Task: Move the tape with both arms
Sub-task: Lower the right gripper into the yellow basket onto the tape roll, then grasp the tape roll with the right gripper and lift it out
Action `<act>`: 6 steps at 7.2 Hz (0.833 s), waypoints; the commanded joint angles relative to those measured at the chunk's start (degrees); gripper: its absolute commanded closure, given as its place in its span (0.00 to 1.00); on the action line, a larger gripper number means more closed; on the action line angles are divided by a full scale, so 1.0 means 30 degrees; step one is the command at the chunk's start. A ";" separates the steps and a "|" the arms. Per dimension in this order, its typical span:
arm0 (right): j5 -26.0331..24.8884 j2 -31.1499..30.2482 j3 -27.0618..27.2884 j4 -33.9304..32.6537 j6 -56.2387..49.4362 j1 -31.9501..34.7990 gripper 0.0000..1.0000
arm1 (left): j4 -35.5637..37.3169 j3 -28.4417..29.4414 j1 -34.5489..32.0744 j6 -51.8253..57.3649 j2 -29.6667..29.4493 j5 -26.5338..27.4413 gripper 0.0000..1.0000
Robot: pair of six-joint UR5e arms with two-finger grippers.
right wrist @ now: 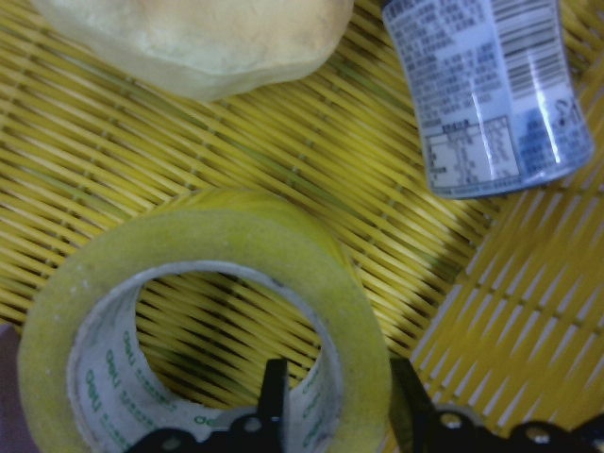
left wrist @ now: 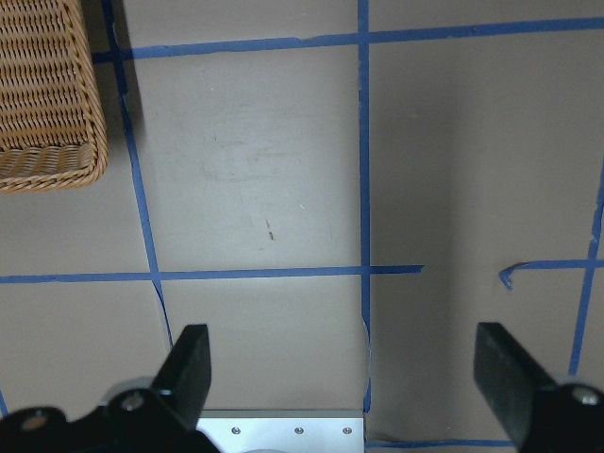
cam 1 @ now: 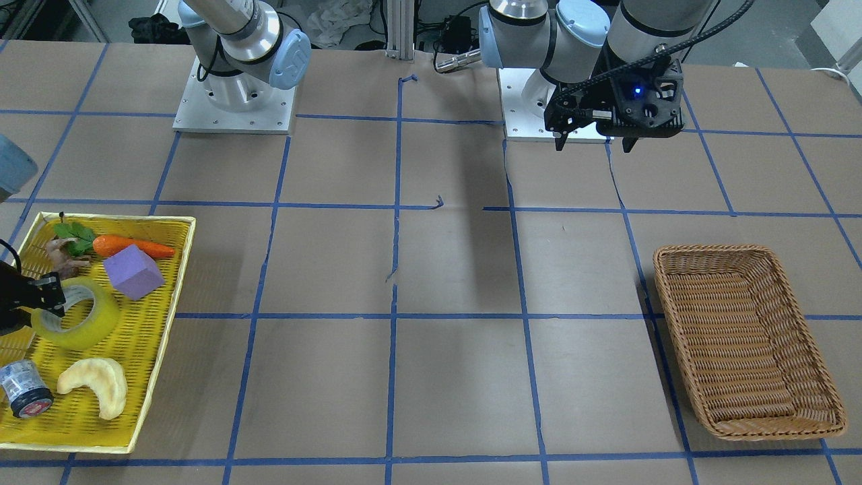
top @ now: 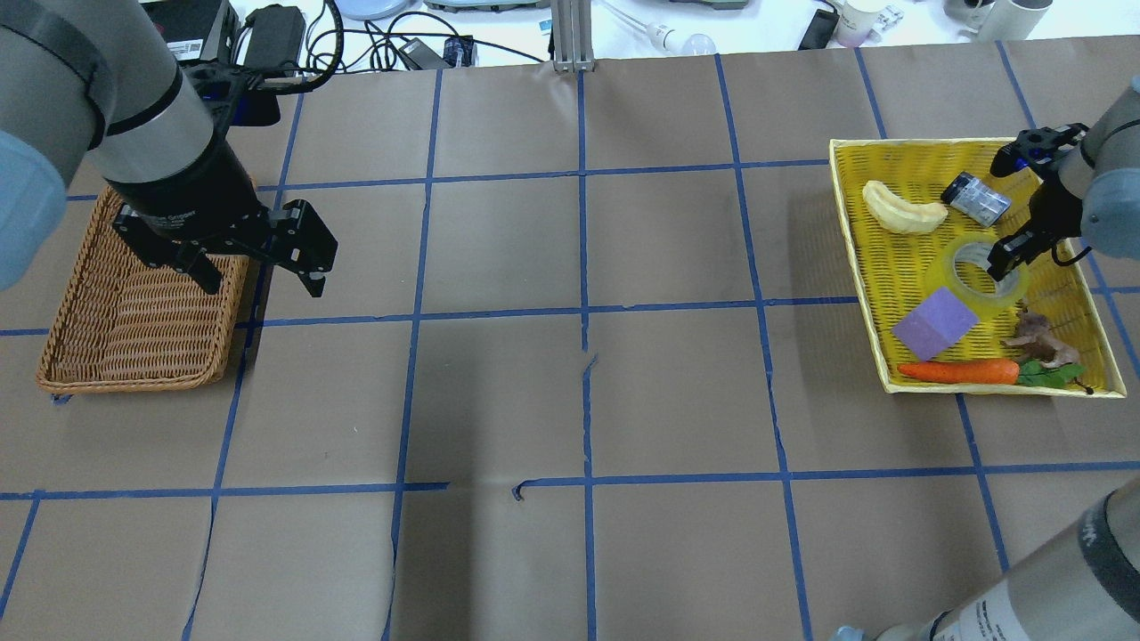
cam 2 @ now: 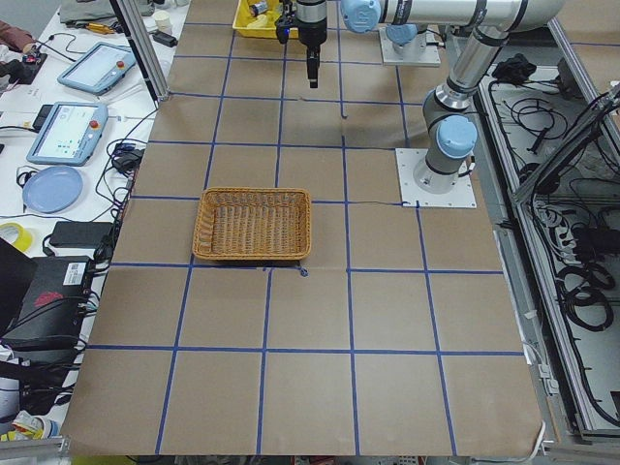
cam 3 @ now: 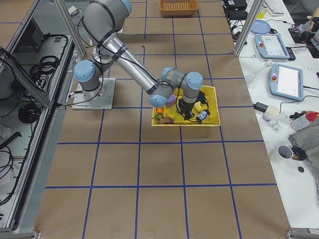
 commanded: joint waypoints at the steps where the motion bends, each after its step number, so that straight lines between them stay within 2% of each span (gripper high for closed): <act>1: -0.0001 -0.0355 -0.0580 -0.0108 0.0906 0.0029 1.00 | -0.0023 0.0000 -0.0001 0.0029 -0.0031 0.0000 0.00; 3: 0.0203 -0.1086 -0.2103 0.0619 0.1321 0.0524 1.00 | -0.0023 0.0000 -0.0001 0.0029 -0.0031 -0.0029 0.00; 4: 0.0234 -0.1932 -0.2834 0.1638 0.2191 0.1484 1.00 | -0.0023 0.0000 -0.0001 0.0030 -0.0031 0.0000 0.00; 6: 0.0205 -0.1972 -0.5230 0.4446 0.5583 0.4611 1.00 | 0.0036 0.0000 0.0058 0.0030 -0.0031 0.0000 0.00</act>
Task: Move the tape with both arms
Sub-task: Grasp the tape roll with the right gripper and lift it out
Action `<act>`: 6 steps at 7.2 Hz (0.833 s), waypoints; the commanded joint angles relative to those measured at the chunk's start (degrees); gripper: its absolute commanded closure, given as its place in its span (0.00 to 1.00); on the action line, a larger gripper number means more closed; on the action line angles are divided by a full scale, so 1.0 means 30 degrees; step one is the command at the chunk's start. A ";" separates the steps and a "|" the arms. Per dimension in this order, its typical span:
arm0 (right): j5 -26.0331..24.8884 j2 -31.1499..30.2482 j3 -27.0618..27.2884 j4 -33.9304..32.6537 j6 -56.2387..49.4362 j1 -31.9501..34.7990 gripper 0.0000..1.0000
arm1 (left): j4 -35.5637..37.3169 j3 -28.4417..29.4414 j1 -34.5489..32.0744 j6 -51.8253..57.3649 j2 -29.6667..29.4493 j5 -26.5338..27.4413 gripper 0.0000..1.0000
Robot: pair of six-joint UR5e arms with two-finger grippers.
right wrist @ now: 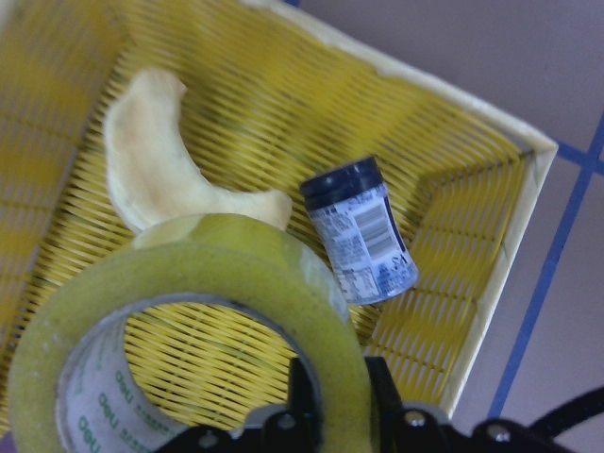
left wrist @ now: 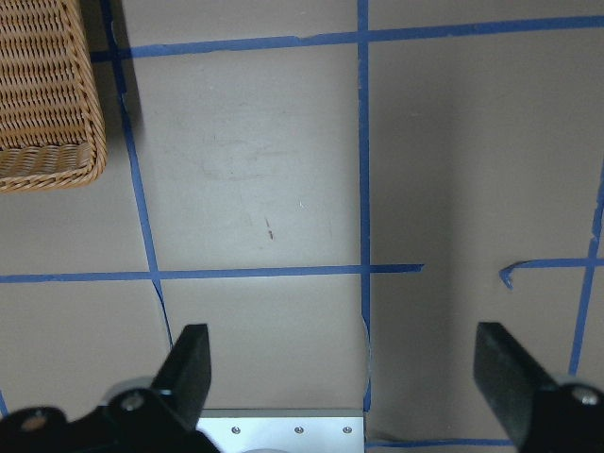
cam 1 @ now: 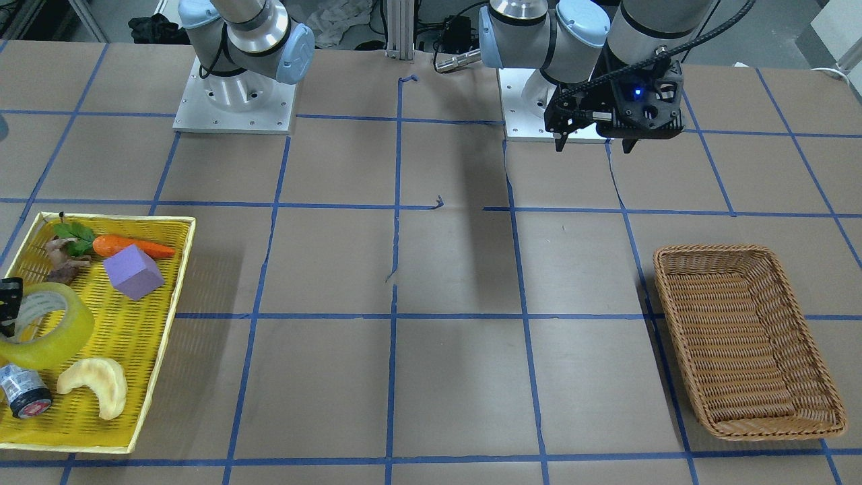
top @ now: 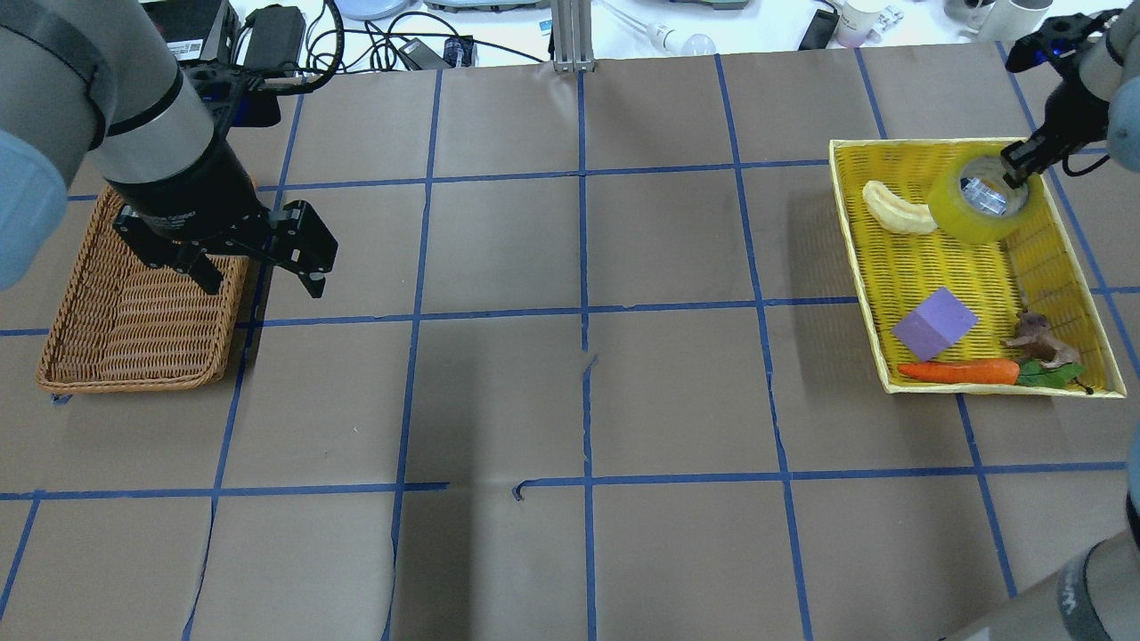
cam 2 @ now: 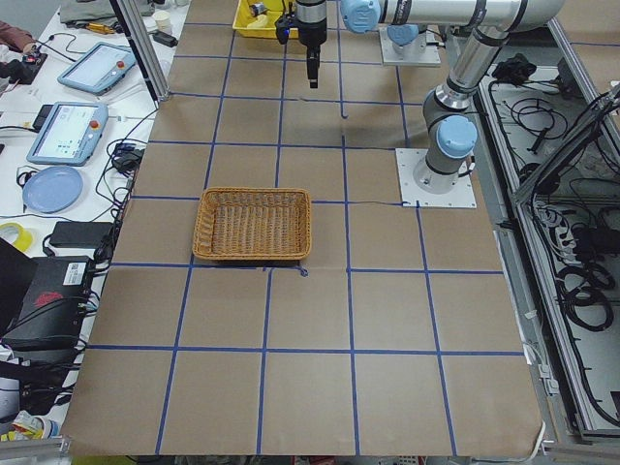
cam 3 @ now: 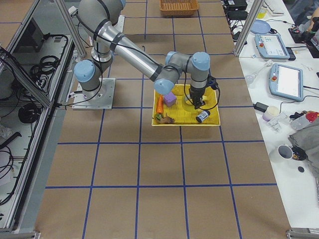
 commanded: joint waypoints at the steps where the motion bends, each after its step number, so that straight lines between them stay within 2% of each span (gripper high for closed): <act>1: 0.0062 0.0168 -0.2332 0.2407 0.4613 0.3421 1.00 | 0.0062 0.0029 0.0063 0.0001 0.0000 0.0003 0.00; 4: 0.0385 0.2945 -0.4154 0.2150 1.1413 0.8107 1.00 | 0.0091 0.0029 0.0063 0.0001 0.0000 0.0003 0.00; 5: 0.0733 0.3940 -0.4417 0.1540 1.3003 0.9022 1.00 | 0.0091 0.0029 0.0092 0.0001 0.0000 0.0003 0.00; 6: 0.1026 0.5371 -0.5464 0.1099 1.3251 0.9553 1.00 | 0.0091 0.0029 0.0122 0.0030 0.0000 0.0003 0.00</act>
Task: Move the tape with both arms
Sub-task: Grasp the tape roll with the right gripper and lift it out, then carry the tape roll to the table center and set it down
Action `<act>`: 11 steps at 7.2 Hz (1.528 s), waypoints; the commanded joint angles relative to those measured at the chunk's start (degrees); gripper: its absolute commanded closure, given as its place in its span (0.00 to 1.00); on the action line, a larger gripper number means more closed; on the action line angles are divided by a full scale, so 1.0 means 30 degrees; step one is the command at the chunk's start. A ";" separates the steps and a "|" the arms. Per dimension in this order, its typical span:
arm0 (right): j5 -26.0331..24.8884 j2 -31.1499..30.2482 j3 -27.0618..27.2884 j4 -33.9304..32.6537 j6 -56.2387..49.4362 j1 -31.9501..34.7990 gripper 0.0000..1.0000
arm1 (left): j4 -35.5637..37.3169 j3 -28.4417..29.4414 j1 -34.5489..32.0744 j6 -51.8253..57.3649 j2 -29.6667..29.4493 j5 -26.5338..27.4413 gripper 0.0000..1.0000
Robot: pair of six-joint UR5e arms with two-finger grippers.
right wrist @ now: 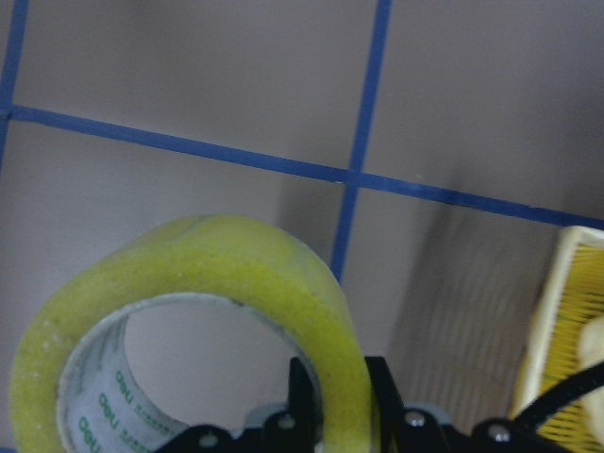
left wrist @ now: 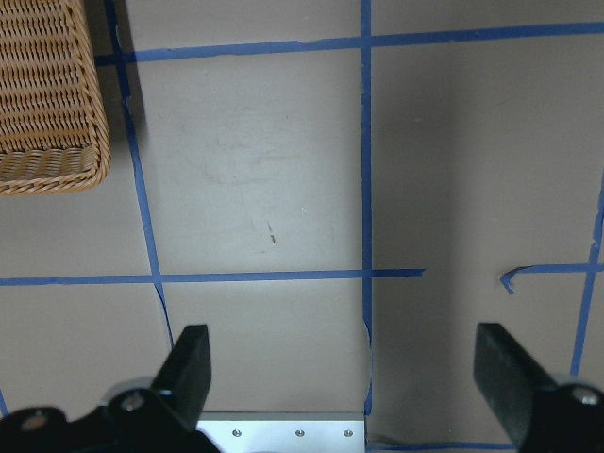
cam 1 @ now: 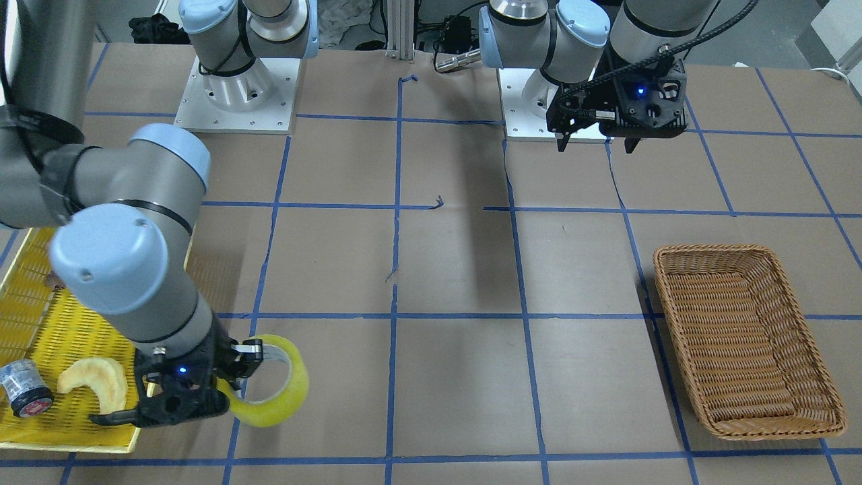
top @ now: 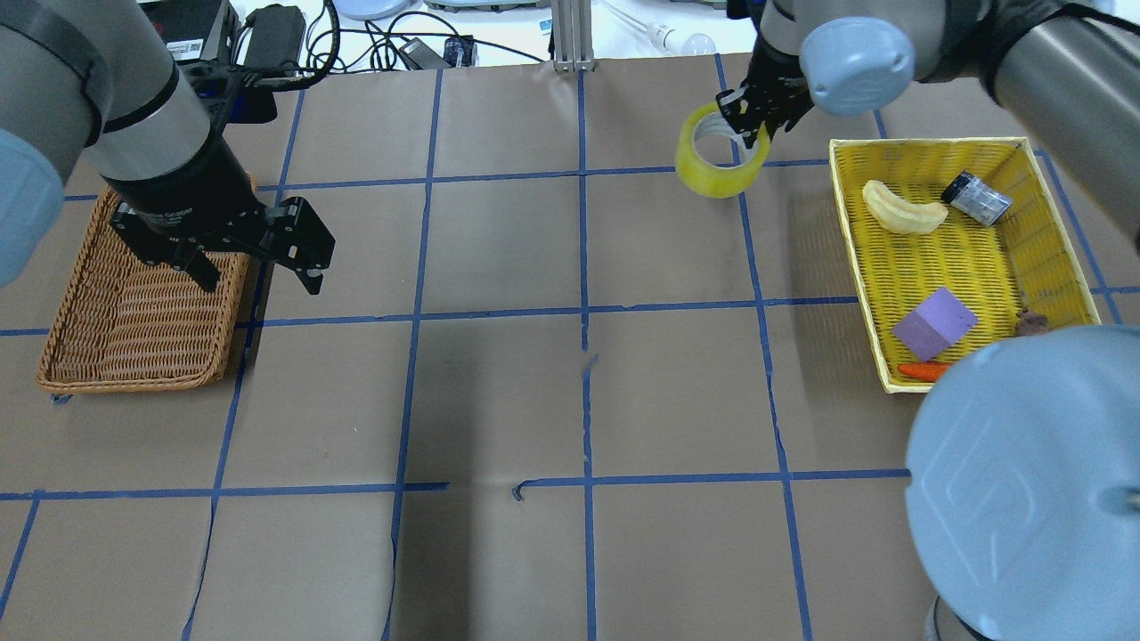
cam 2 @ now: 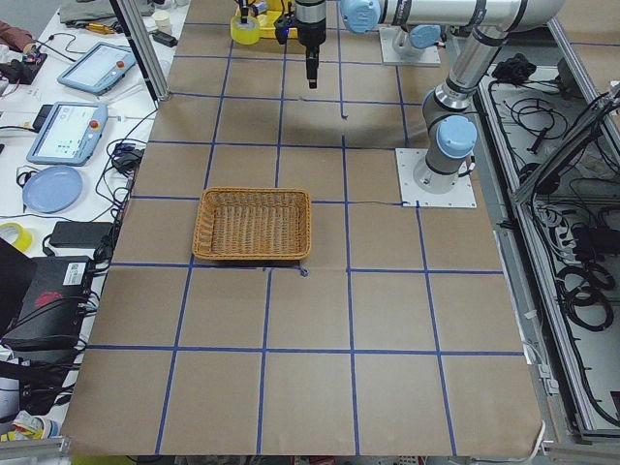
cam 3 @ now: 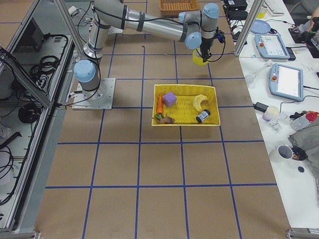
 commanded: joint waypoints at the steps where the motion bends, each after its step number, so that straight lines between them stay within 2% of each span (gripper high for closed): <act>1: 0.0381 0.3318 -0.2946 -0.0542 0.3175 0.2046 1.00 | 0.0031 0.0001 0.0028 0.0021 0.0000 0.0029 0.00; 2: 0.0352 0.4555 -0.4010 -0.0455 0.3922 0.3391 1.00 | 0.0031 0.0001 0.0028 0.0021 0.0000 0.0029 0.00; 3: 0.0352 0.4828 -0.4021 -0.0454 0.4219 0.3753 1.00 | 0.0060 0.0001 0.0057 0.0021 0.0000 0.0029 0.00; 6: 0.0352 0.5181 -0.4021 -0.0454 0.3989 0.3756 1.00 | 0.0380 0.0029 0.0144 0.0051 -0.0204 -0.0029 0.00; 7: 0.0323 0.5212 -0.4021 -0.0454 0.3930 0.3727 1.00 | 0.1398 0.0146 0.0580 0.0022 -0.0205 0.0057 0.00; 8: 0.0323 0.5241 -0.4021 -0.0512 0.3639 0.3756 0.24 | 0.1408 0.0002 0.1484 -0.0008 -0.0321 -0.0029 0.00; 9: 0.0352 0.5125 -0.4021 -0.0484 0.3578 0.3727 0.00 | 0.1408 0.0088 0.1551 -0.0298 -0.0380 -0.0030 0.00; 10: 0.0352 0.4776 -0.4050 -0.0455 0.3491 0.3727 0.00 | 0.1466 0.0117 0.1580 -0.0214 -0.0438 -0.0175 0.00; 11: 0.0381 0.3235 -0.3963 0.0503 0.3490 0.3727 0.00 | 0.1467 0.0234 0.1581 -0.0126 -0.0816 -0.0234 0.00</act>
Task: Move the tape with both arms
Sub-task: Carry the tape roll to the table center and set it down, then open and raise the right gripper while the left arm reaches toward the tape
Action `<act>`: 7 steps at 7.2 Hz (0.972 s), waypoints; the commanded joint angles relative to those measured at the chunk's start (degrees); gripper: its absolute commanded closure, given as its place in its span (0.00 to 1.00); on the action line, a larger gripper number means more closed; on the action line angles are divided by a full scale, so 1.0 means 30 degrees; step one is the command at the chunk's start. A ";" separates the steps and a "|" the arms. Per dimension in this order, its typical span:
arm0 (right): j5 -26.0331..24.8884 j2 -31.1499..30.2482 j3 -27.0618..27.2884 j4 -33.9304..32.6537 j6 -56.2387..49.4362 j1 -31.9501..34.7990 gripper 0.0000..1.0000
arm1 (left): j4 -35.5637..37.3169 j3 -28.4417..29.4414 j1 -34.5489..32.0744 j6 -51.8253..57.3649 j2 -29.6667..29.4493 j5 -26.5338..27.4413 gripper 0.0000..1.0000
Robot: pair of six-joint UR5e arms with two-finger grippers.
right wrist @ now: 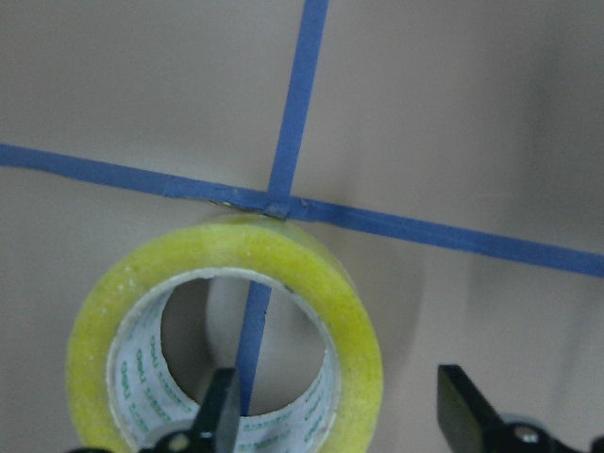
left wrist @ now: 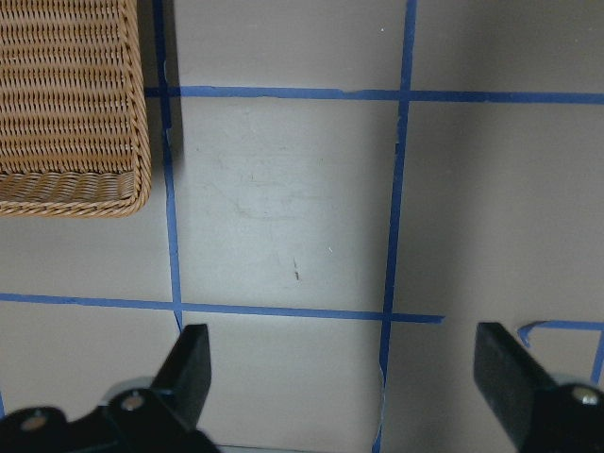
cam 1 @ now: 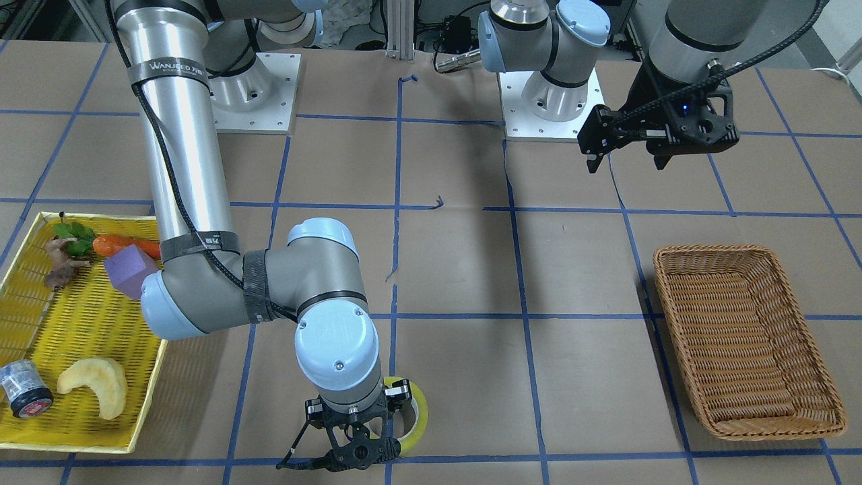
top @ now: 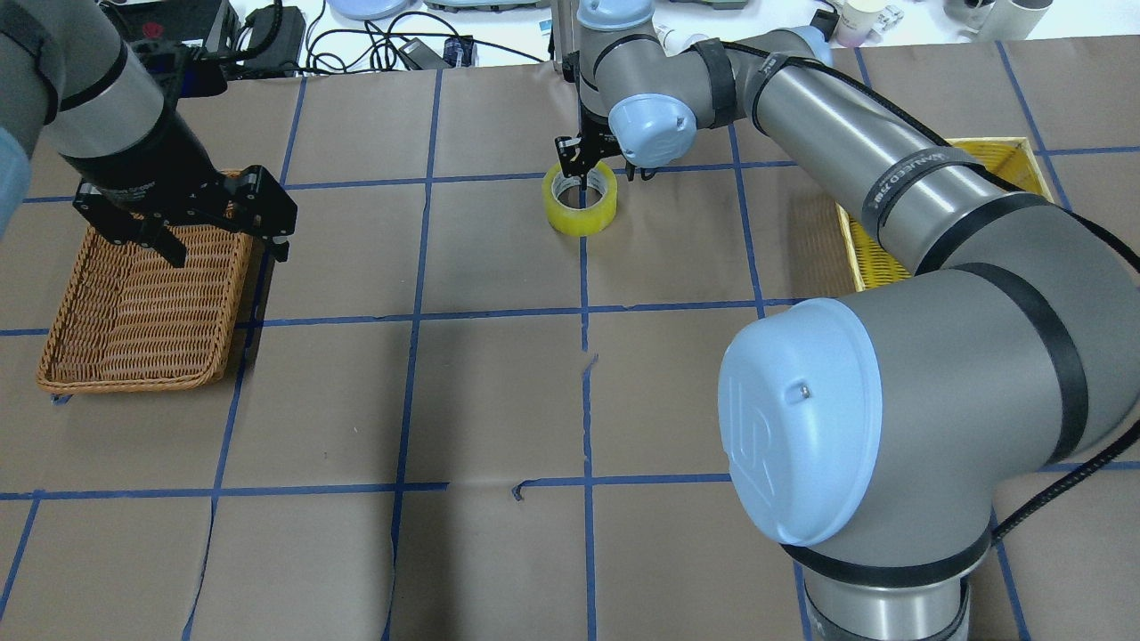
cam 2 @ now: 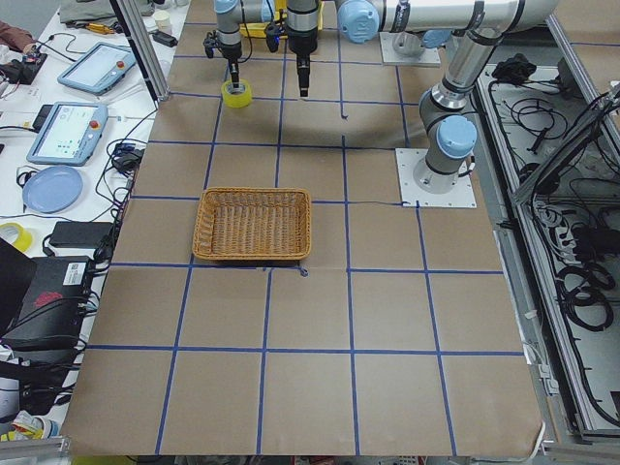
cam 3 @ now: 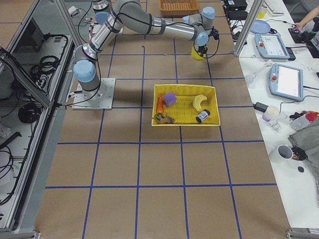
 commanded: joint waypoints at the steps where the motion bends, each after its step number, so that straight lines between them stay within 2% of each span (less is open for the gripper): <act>1: -0.0179 -0.2771 0.0258 0.2014 -0.0014 -0.0031 0.00 | 0.0926 0.0100 0.0018 0.0148 -0.0896 -0.0264 0.00; 2: -0.0355 -0.4381 0.1130 0.3013 -0.0014 -0.0147 0.00 | 0.3430 0.0129 -0.0301 0.0787 -0.1743 -0.0382 0.00; 3: -0.0357 -0.6428 0.2792 0.3516 -0.0014 -0.0787 0.00 | 0.5311 0.0216 -0.0740 0.0649 -0.2795 -0.1079 0.00; 4: -0.0328 -0.8623 0.4433 0.4594 -0.0014 -0.1808 0.00 | 0.7621 0.0478 -0.0860 0.0560 -0.4082 -0.2101 0.00; 5: -0.0356 -1.1053 0.6189 0.6113 -0.0072 -0.3008 0.00 | 0.9123 0.0887 -0.1354 -0.0688 -0.5429 -0.4026 0.00; 6: -0.0415 -1.3020 0.7860 0.7172 -0.0072 -0.3542 0.00 | 1.0531 0.1326 -0.2520 -0.1338 -0.6835 -0.4219 0.00; 7: -0.0444 -1.4664 0.9501 0.7154 -0.0507 -0.3750 0.00 | 1.2285 0.1708 -0.3401 -0.1635 -0.8386 -0.4163 0.00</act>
